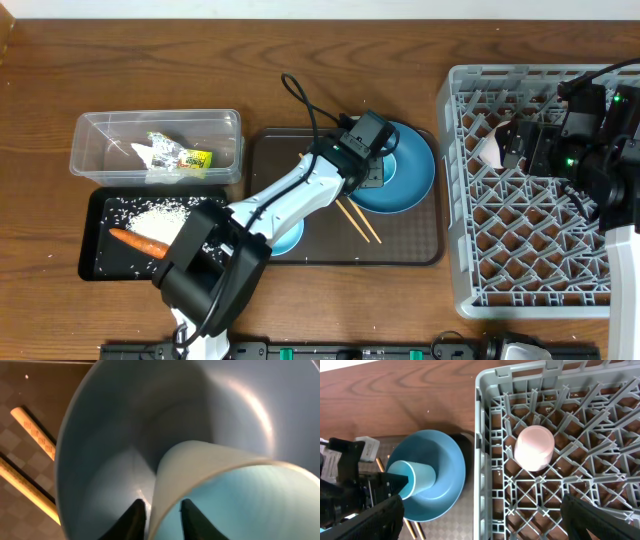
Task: Sort waste into correct bins and load items into the dishwasher rack
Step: 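Lift the light-blue cup off the plate with the left gripper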
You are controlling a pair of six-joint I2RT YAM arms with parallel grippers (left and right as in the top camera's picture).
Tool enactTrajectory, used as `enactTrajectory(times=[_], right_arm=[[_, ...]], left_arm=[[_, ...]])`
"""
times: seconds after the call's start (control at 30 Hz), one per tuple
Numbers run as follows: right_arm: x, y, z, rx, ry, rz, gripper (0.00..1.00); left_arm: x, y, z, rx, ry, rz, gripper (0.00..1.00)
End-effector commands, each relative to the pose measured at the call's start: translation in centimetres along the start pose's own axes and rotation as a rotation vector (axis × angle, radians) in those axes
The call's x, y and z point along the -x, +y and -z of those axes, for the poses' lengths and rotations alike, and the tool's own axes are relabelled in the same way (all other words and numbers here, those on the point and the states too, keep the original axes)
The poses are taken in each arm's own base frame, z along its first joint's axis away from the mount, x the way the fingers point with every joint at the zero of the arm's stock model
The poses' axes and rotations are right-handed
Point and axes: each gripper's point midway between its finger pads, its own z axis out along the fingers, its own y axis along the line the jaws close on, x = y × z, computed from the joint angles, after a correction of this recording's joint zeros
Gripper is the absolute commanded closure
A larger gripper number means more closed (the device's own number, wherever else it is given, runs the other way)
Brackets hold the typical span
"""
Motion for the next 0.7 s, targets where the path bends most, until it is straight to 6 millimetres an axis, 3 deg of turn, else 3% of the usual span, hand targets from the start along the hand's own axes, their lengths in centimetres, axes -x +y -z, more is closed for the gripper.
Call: enactTrajectory(times=[0.0, 0.23, 0.4, 0.67], right_arm=[[0.4, 0.0, 0.5, 0.006, -0.017, 0.002, 0.01], [0.4, 0.0, 0.5, 0.006, -0.017, 0.002, 0.01], [0.4, 0.0, 0.5, 0.006, -0.017, 0.002, 0.01], [0.4, 0.0, 0.5, 0.006, -0.017, 0.002, 0.01]], left_arm=[[1.4, 0.1, 0.6, -0.005, -0.035, 0.022, 0.81], [2.9, 0.1, 2.6, -0.031, -0.081, 0.051, 0.93], [3.9, -1.1, 5.7, -0.099, -0.122, 0.035, 0.94], [4.8, -4.5, 12.7, -0.607, 0.009, -0.040, 0.94]])
